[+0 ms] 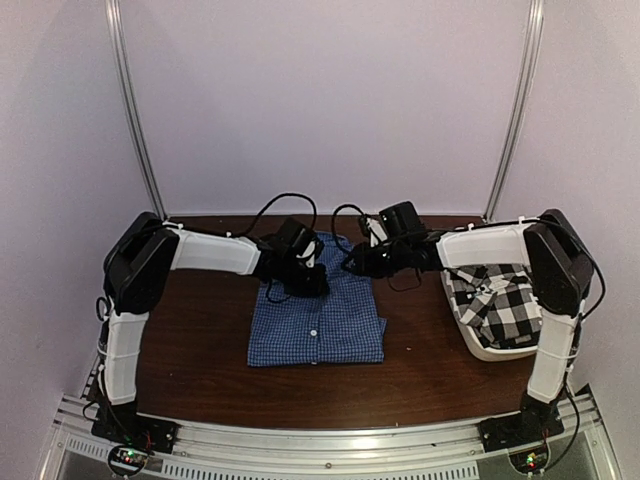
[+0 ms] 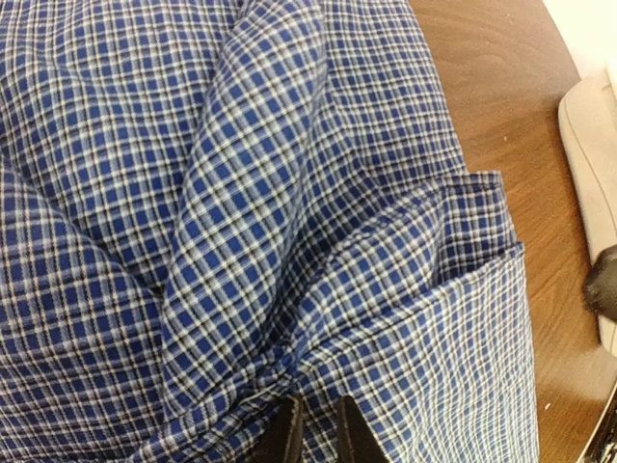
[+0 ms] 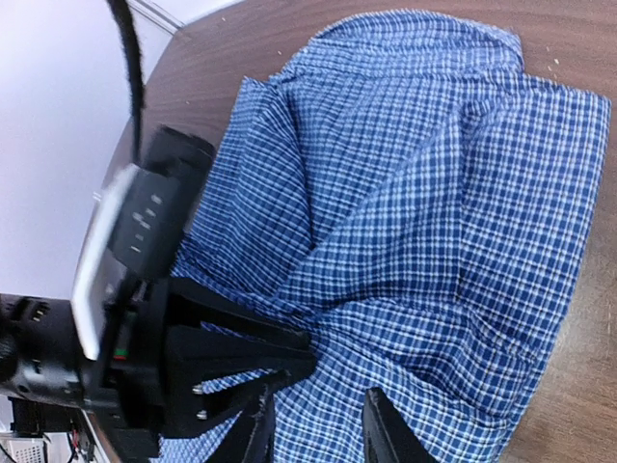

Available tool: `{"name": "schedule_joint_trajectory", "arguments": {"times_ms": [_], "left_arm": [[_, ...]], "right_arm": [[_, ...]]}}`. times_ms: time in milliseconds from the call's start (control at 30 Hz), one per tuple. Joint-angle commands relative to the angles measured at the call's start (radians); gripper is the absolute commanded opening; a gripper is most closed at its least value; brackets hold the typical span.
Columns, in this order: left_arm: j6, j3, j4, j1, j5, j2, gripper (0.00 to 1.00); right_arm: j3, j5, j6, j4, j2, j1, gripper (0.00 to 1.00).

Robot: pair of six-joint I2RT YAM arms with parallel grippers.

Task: Fold and stack the long sleeve shirts
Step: Smooth out the 2/3-rectangle-folded shirt at the center of the board.

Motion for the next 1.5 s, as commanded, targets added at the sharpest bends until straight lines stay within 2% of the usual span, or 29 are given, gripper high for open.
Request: {"name": "schedule_joint_trajectory", "arguments": {"times_ms": [0,133,333,533,633,867,1133,1367,1467], "left_arm": [[0.022,0.042,0.006,0.009,-0.005,-0.006,0.17],[0.035,0.073,-0.008,0.022,0.004,-0.016,0.24],[0.04,0.032,-0.016,0.059,0.011,-0.105,0.32],[0.043,-0.133,-0.008,0.117,0.045,-0.221,0.33],[0.043,-0.217,0.008,0.136,0.067,-0.268,0.33],[0.027,-0.334,0.041,0.181,0.085,-0.277,0.32],[0.044,-0.292,0.048,0.212,0.099,-0.193,0.31],[0.04,-0.273,0.045,0.227,0.098,-0.164,0.31],[0.054,-0.257,0.032,0.23,0.102,-0.169,0.31]], "right_arm": [[-0.027,0.003,-0.002,0.023,0.049,-0.003,0.32],[-0.036,0.021,0.021,0.024,0.11,-0.03,0.27],[-0.076,0.059,0.039,0.023,0.144,-0.075,0.27],[-0.078,0.066,0.027,0.009,0.097,-0.088,0.27],[-0.06,0.078,-0.004,-0.031,0.05,-0.079,0.31],[-0.011,0.124,-0.08,-0.143,-0.017,0.004,0.37],[0.065,0.145,-0.095,-0.176,0.079,0.144,0.32],[0.112,0.182,-0.104,-0.212,0.192,0.142,0.31],[0.111,0.186,-0.106,-0.221,0.188,0.134,0.31]]}}
